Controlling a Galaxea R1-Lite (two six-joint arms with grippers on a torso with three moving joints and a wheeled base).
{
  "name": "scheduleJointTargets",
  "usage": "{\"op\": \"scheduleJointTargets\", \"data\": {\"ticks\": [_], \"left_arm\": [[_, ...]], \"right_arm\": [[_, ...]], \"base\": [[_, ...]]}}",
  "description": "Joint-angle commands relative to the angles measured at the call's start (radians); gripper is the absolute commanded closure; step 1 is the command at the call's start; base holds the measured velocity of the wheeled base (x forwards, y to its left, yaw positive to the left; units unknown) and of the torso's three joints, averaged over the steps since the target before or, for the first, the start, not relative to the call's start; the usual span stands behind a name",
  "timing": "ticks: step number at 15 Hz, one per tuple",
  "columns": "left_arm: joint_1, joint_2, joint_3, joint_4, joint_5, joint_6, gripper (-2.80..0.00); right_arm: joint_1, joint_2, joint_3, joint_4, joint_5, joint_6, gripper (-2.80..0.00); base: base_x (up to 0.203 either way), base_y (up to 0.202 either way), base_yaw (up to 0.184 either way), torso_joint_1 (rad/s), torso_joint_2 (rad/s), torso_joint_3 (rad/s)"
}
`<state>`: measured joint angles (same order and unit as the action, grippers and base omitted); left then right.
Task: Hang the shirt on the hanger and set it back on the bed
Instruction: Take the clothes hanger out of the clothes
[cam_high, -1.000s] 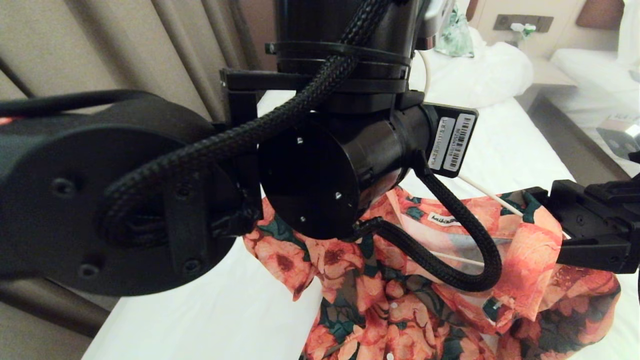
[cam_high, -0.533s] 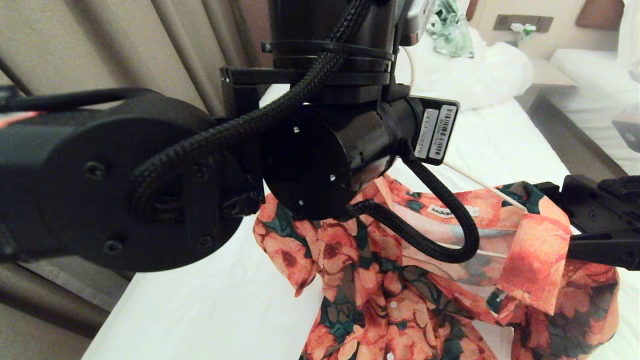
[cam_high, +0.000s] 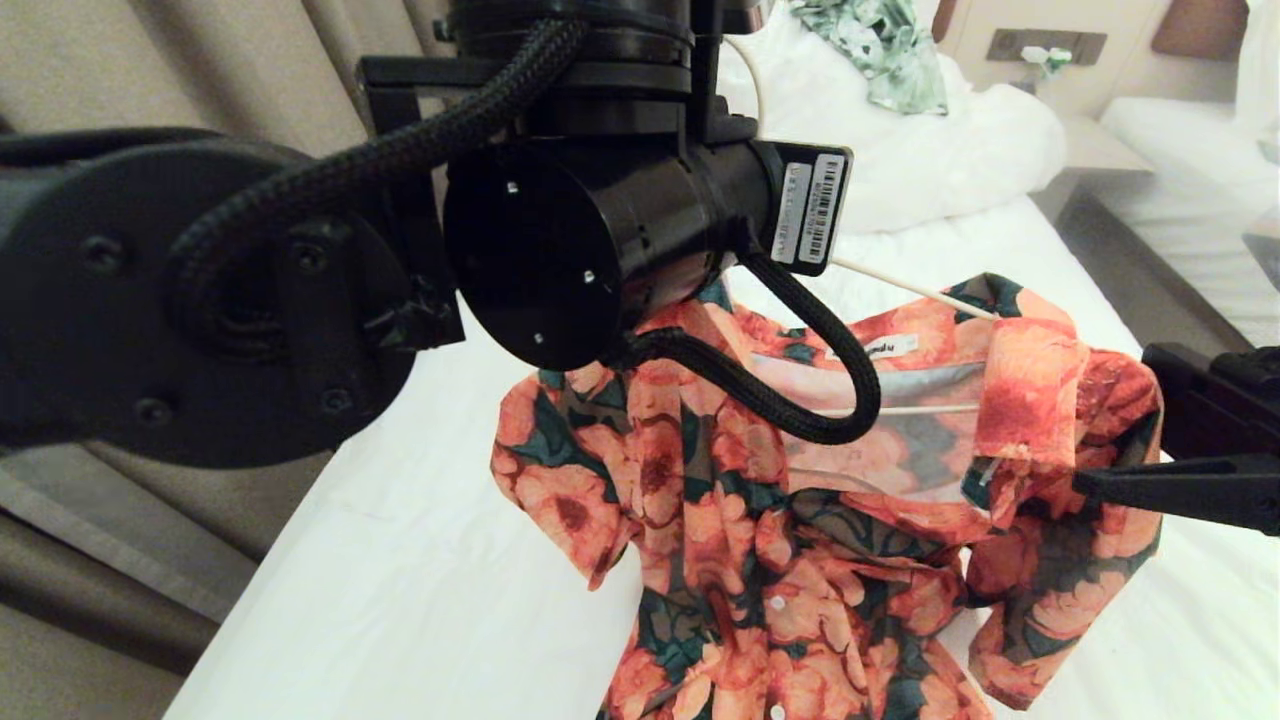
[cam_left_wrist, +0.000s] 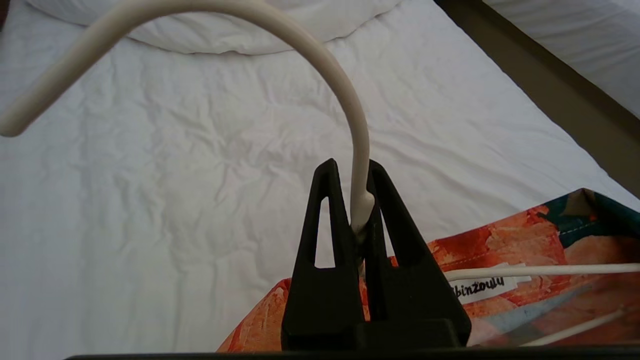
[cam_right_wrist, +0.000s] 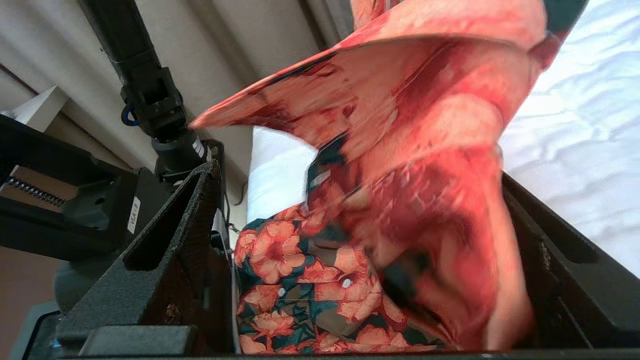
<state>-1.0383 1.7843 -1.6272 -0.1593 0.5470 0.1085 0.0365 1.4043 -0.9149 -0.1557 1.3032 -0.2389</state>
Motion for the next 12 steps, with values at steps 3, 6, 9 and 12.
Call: {"op": "scheduleJointTargets", "data": {"ticks": [3, 6, 9, 12], "left_arm": [[0.006, -0.02, 0.013, 0.001, 0.004, 0.0, 0.0], [0.006, -0.022, 0.026, 0.0, 0.005, 0.0, 0.0], [0.012, -0.017, 0.036, -0.006, 0.005, 0.0, 0.0], [0.012, -0.019, 0.053, -0.008, 0.007, -0.001, 0.0]], "right_arm": [[-0.099, -0.02, -0.019, -0.003, 0.014, 0.0, -2.8], [-0.233, -0.029, -0.051, -0.002, 0.096, 0.0, -2.8], [-0.265, -0.068, -0.058, 0.002, 0.151, 0.001, -2.8], [-0.311, -0.089, -0.068, 0.001, 0.157, 0.032, -2.8]], "base": [[0.0, 0.0, 0.0, 0.0, 0.0, 0.0], [0.0, 0.0, 0.0, 0.0, 0.0, 0.0], [0.0, 0.0, 0.0, 0.0, 0.0, 0.0], [0.0, 0.0, 0.0, 0.0, 0.0, 0.0]]}}
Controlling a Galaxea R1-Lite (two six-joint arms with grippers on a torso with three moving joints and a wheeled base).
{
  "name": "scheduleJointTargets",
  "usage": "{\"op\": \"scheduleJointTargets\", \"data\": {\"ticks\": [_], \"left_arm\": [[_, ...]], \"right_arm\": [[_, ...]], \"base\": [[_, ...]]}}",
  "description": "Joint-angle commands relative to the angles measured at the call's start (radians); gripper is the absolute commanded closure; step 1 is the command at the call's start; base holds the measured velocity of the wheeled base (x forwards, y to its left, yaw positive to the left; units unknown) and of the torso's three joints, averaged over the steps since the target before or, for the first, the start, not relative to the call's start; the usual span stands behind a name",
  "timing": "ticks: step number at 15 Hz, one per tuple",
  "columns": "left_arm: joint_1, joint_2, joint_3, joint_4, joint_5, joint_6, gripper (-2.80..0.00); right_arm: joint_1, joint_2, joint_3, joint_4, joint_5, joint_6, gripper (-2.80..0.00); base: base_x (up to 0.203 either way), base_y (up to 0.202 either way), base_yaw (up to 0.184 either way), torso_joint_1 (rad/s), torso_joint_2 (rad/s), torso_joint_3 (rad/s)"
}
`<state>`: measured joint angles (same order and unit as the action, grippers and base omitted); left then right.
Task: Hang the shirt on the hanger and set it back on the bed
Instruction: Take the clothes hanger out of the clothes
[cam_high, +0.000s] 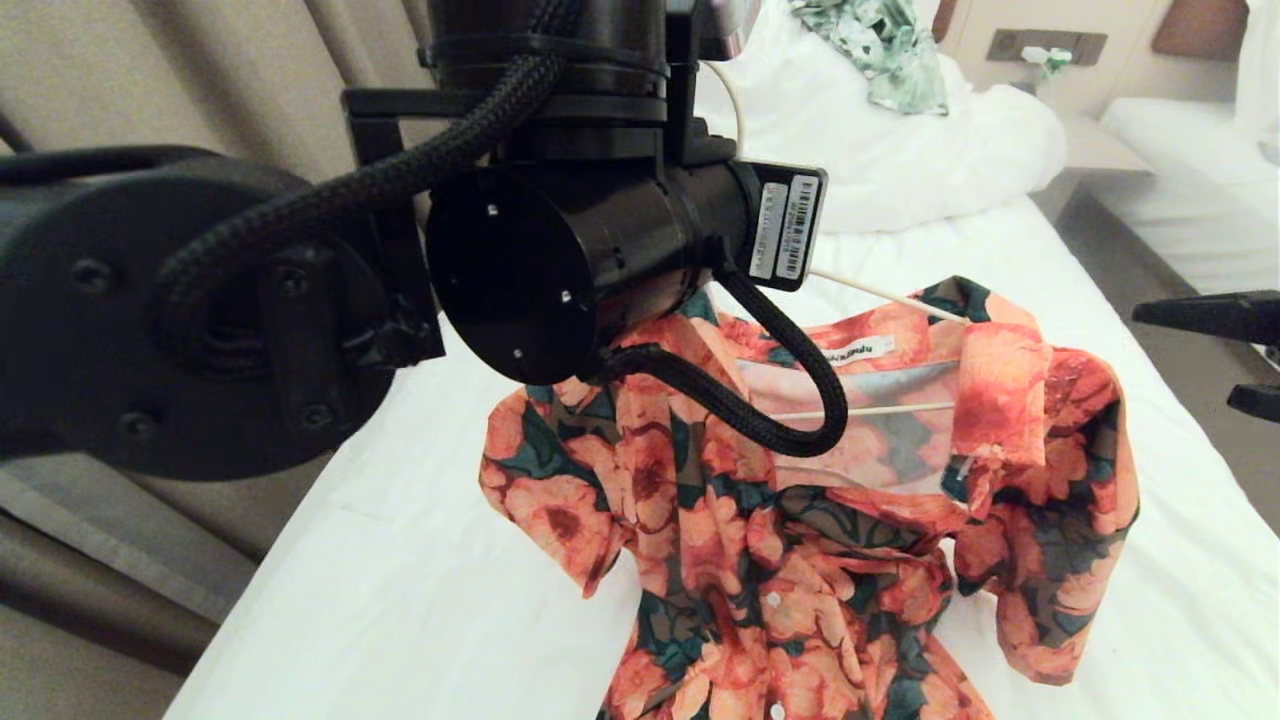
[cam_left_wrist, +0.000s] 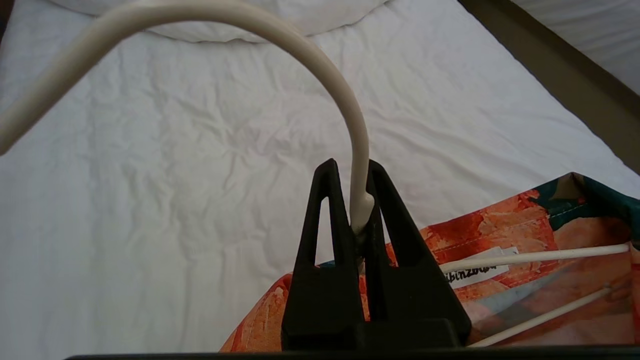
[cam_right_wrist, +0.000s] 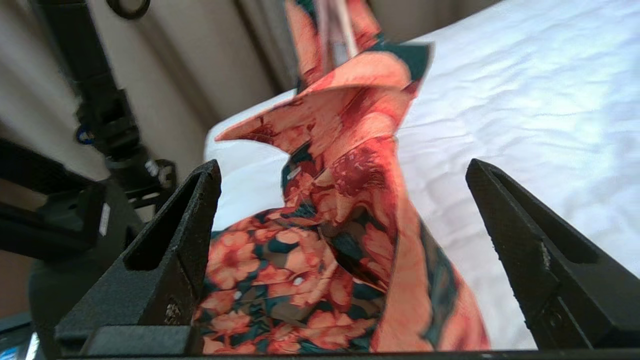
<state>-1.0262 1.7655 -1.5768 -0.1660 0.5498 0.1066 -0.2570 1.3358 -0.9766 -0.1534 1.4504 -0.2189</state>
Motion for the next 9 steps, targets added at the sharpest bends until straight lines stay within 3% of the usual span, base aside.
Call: {"op": "scheduleJointTargets", "data": {"ticks": [1, 4, 5, 7, 9], "left_arm": [[-0.001, 0.0, 0.008, -0.001, 0.005, 0.0, 0.0], [0.0, -0.016, 0.032, -0.003, 0.006, -0.002, 0.0], [0.0, -0.02, 0.04, -0.003, 0.006, -0.001, 0.0], [0.0, -0.023, 0.044, -0.001, 0.007, 0.001, 0.0], [0.0, -0.024, 0.045, -0.003, 0.007, -0.001, 0.0]], "right_arm": [[-0.023, -0.035, -0.01, -0.004, 0.013, 0.05, -2.8], [-0.044, -0.042, -0.03, -0.007, 0.015, 0.082, -2.8], [-0.048, -0.04, -0.05, -0.001, 0.013, 0.116, 0.0], [-0.05, -0.034, -0.072, -0.016, 0.01, 0.222, 0.0], [-0.05, -0.018, -0.073, -0.05, 0.009, 0.234, 0.0]], "base": [[0.0, 0.0, 0.0, 0.0, 0.0, 0.0], [0.0, 0.0, 0.0, 0.0, 0.0, 0.0], [0.0, 0.0, 0.0, 0.0, 0.0, 0.0], [0.0, 0.0, 0.0, 0.0, 0.0, 0.0], [0.0, 0.0, 0.0, 0.0, 0.0, 0.0]]}}
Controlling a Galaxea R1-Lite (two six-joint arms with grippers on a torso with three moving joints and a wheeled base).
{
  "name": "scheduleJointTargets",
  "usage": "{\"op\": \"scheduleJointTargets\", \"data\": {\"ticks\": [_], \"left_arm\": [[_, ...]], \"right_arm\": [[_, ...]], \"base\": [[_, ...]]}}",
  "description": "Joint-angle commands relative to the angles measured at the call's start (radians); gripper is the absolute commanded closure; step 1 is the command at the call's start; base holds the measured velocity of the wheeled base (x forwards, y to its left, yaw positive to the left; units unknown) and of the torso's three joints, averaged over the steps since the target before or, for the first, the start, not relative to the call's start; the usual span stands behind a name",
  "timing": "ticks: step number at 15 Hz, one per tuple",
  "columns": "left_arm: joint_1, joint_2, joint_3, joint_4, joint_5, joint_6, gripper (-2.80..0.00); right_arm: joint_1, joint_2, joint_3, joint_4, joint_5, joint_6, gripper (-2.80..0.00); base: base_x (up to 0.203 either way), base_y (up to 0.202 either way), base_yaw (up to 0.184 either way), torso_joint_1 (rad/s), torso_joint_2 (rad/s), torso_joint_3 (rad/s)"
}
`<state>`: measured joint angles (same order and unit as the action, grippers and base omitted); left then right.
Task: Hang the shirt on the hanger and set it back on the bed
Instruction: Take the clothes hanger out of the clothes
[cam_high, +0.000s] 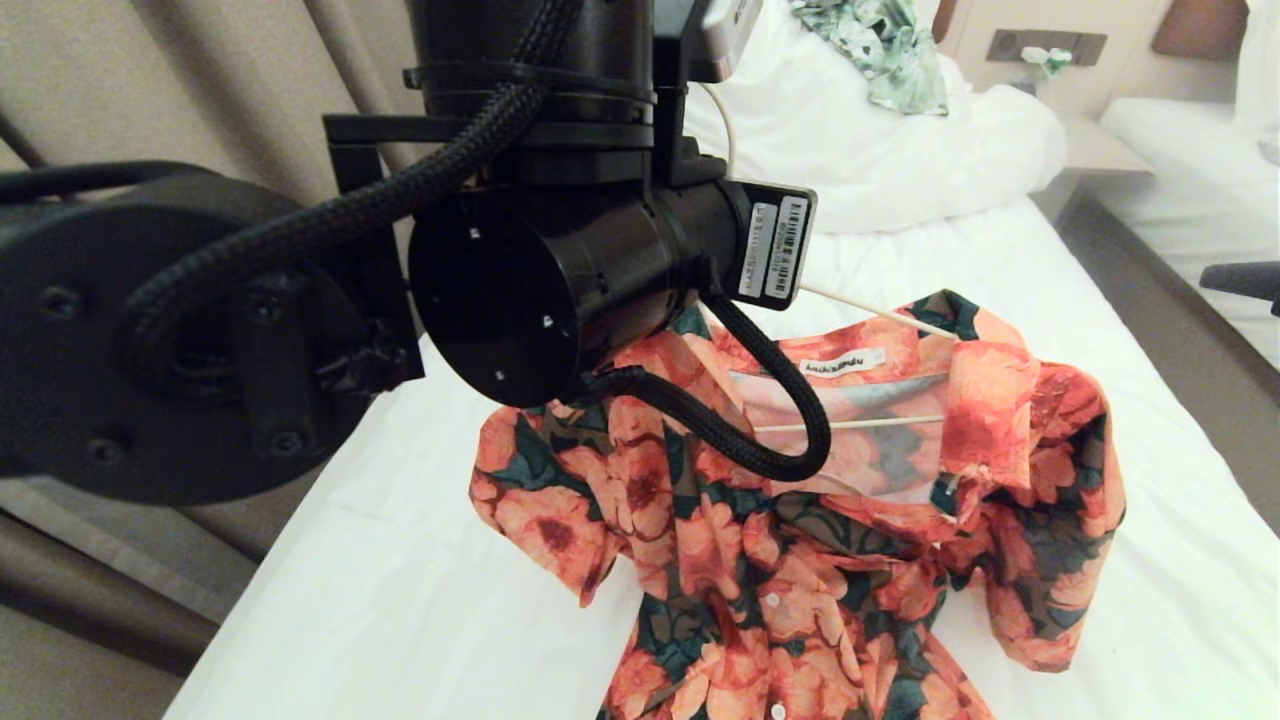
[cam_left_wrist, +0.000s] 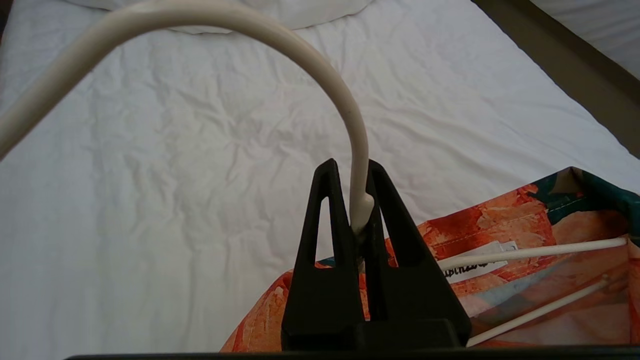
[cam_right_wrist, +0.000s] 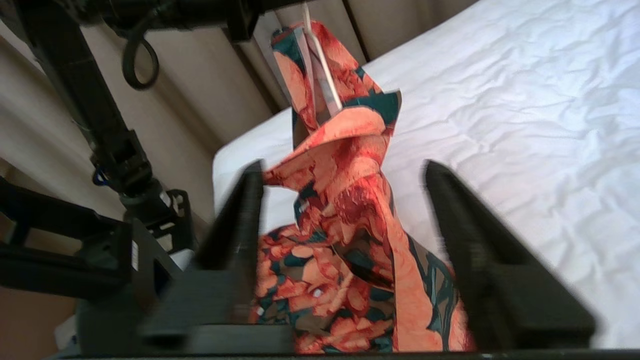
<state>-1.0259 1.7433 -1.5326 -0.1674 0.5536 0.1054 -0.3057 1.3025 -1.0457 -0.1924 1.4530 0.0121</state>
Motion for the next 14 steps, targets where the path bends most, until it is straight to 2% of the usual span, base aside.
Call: {"op": "scheduleJointTargets", "data": {"ticks": [1, 5, 11, 14], "left_arm": [[0.001, -0.002, 0.003, -0.001, 0.003, 0.0, 0.0], [0.001, 0.001, 0.0, -0.001, 0.002, 0.002, 0.0], [0.003, -0.002, 0.002, -0.001, 0.002, 0.002, 0.0], [0.009, -0.001, 0.0, -0.001, 0.002, 0.002, 0.0]], "right_arm": [[-0.001, 0.027, -0.003, -0.019, 0.006, 0.003, 0.0], [0.003, 0.064, -0.016, -0.04, 0.006, 0.003, 0.0], [0.013, 0.07, -0.014, -0.046, 0.006, 0.006, 0.0], [0.06, 0.073, -0.011, -0.045, 0.005, 0.006, 0.0]], "base": [[0.0, 0.0, 0.0, 0.0, 0.0, 0.0], [0.0, 0.0, 0.0, 0.04, -0.17, -0.127], [0.0, 0.0, 0.0, 0.137, -0.48, -0.345], [0.0, 0.0, 0.0, 0.19, -0.54, -0.361]]}}
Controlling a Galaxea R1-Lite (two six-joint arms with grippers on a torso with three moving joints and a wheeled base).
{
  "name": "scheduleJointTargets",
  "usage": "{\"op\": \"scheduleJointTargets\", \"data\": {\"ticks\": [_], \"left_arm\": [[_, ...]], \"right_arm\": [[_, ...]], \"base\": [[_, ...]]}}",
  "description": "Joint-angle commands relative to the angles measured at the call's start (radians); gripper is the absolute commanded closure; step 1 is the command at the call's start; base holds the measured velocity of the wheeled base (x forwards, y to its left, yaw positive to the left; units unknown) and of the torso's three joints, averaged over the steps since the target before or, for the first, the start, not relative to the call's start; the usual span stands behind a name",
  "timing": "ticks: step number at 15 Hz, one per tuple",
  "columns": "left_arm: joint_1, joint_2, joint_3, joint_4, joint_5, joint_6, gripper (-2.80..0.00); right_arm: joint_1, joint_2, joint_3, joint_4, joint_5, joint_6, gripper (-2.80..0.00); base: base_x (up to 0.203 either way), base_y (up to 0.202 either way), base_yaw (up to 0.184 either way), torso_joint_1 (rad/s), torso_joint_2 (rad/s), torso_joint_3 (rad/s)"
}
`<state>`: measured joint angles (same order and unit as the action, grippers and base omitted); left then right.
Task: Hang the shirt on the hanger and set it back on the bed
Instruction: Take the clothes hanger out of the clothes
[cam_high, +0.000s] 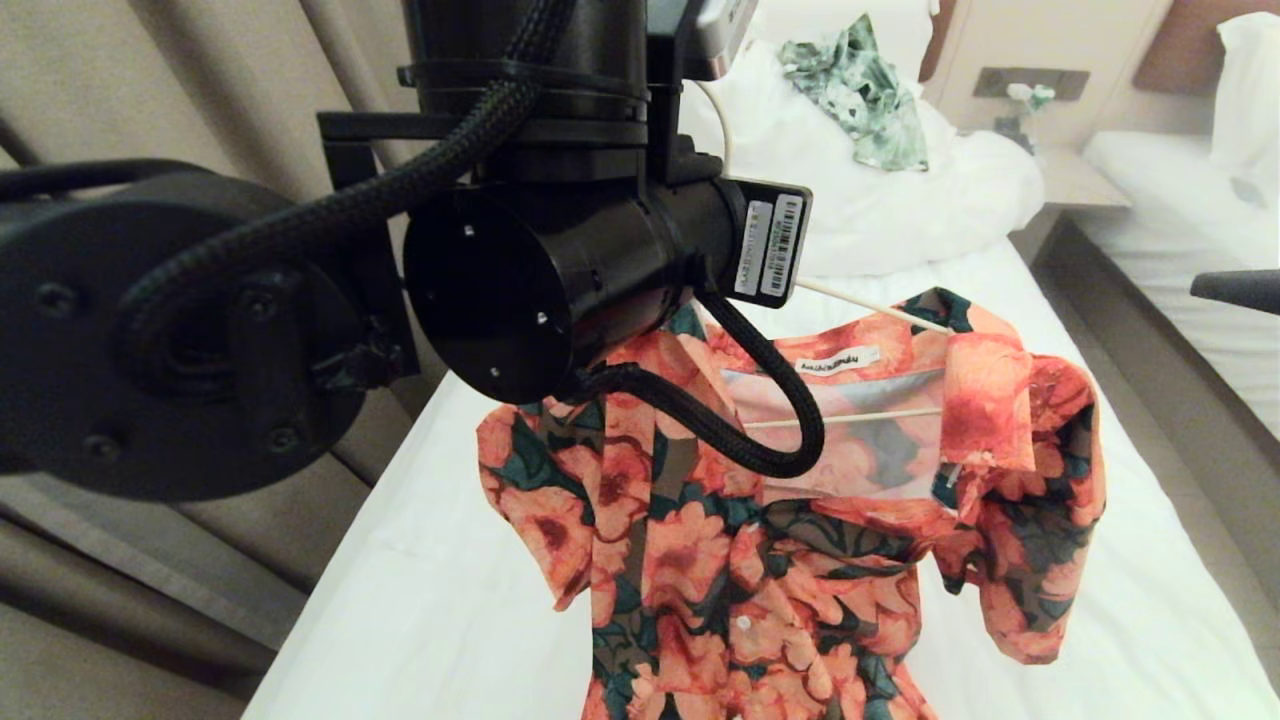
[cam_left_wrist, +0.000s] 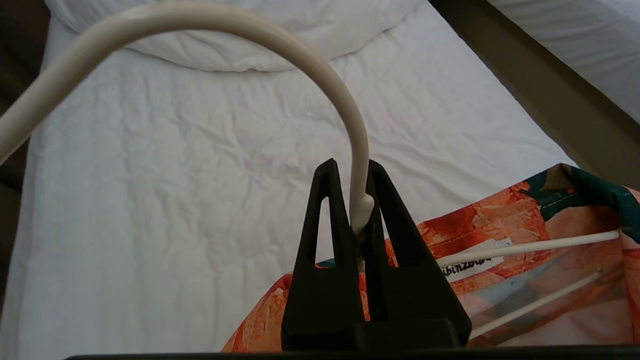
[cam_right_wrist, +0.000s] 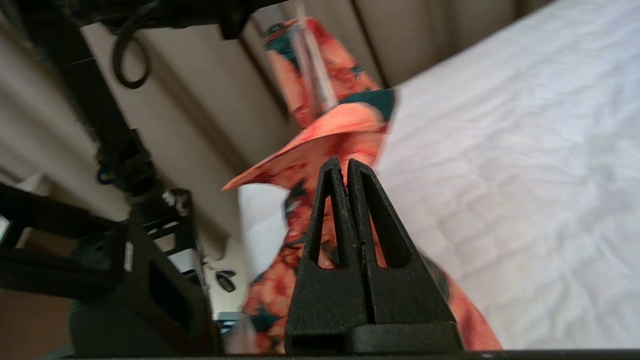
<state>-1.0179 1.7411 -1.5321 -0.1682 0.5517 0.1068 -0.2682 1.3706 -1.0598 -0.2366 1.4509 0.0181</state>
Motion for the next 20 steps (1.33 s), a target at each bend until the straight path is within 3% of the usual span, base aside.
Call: {"op": "scheduleJointTargets", "data": {"ticks": [1, 4, 7, 9, 13, 16, 20], "left_arm": [[0.002, 0.002, -0.002, -0.001, 0.004, 0.001, 0.0], [0.002, 0.002, -0.023, -0.001, 0.003, 0.002, 0.0], [0.005, 0.0, -0.054, 0.0, 0.003, 0.004, 0.0], [0.008, -0.005, -0.061, -0.001, 0.004, 0.023, 0.0], [0.016, -0.014, -0.073, 0.0, 0.002, 0.028, 0.0], [0.031, -0.01, -0.078, 0.0, 0.001, 0.03, 0.0], [0.054, 0.007, -0.119, 0.001, -0.001, 0.037, 0.0]], "right_arm": [[0.037, 0.007, 0.004, -0.001, 0.006, 0.0, 0.0], [0.068, 0.016, 0.003, 0.0, -0.013, 0.002, 0.0], [0.113, 0.029, 0.0, 0.0, -0.108, 0.003, 0.0], [0.133, 0.032, -0.002, 0.002, -0.129, 0.006, 0.0], [0.123, 0.03, -0.035, -0.002, -0.175, 0.12, 0.0], [0.075, 0.031, -0.048, -0.001, -0.237, 0.135, 0.0], [0.052, 0.076, -0.23, 0.284, -0.262, 0.144, 0.0]], "base": [[0.0, 0.0, 0.0, 0.193, -0.56, -0.365], [0.0, 0.0, 0.0, 0.214, -0.59, -0.369], [0.0, 0.0, 0.0, 0.218, -0.54, -0.336], [0.0, 0.0, 0.0, 0.164, -0.4, -0.244], [0.0, 0.0, 0.0, 0.145, -0.36, -0.215], [0.0, 0.0, 0.0, 0.069, -0.16, -0.083], [0.0, 0.0, 0.0, 0.0, 0.0, 0.0]]}}
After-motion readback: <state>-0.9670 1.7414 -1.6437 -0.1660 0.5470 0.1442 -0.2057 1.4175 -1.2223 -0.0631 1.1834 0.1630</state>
